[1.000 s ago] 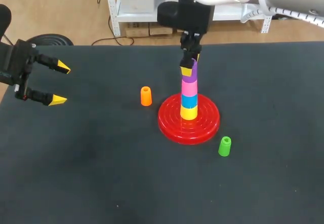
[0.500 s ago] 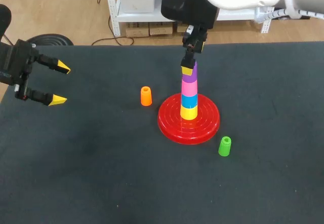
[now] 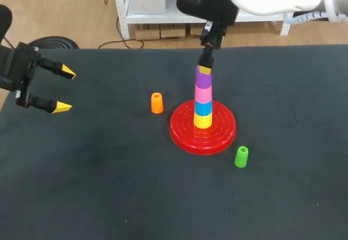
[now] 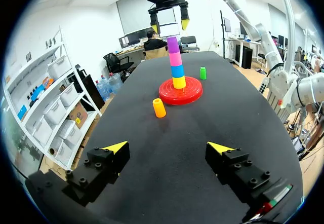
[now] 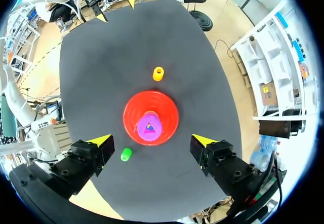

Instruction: Pick up and stack the cylinders on the red base in this order: pink,purple,orange,green

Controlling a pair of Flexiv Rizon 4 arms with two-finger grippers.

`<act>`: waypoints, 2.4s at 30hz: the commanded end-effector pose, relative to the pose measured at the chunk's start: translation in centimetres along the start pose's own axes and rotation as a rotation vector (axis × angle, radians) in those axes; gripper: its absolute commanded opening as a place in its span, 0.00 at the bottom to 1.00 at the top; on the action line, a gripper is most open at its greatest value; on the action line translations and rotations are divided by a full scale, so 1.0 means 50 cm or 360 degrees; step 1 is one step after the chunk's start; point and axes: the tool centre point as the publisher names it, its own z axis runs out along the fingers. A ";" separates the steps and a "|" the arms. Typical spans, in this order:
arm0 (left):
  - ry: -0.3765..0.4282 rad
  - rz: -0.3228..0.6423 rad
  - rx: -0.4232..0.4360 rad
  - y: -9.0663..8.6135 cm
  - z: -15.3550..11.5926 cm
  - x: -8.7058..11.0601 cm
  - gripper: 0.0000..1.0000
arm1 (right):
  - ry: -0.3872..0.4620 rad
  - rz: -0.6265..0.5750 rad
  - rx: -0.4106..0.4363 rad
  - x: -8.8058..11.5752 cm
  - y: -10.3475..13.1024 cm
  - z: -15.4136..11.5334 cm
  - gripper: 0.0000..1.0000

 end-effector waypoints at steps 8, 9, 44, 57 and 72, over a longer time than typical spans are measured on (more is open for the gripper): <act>-0.0002 0.0003 -0.0004 -0.001 0.001 0.002 1.00 | -0.0007 0.0014 0.0034 0.017 0.010 -0.006 1.00; -0.0002 0.0003 -0.0004 -0.001 0.001 0.002 1.00 | -0.0006 0.0013 0.0037 0.017 0.010 -0.007 1.00; -0.0002 0.0003 -0.0004 -0.001 0.001 0.002 1.00 | 0.0076 -0.0315 -0.0094 -0.224 -0.074 0.040 1.00; -0.0002 0.0003 -0.0004 -0.001 0.001 0.002 1.00 | 0.0121 -0.0355 -0.0240 -0.229 -0.047 0.143 1.00; -0.0002 0.0003 -0.0004 -0.001 0.001 0.002 1.00 | 0.0065 -0.0390 -0.0276 -0.229 -0.013 0.259 1.00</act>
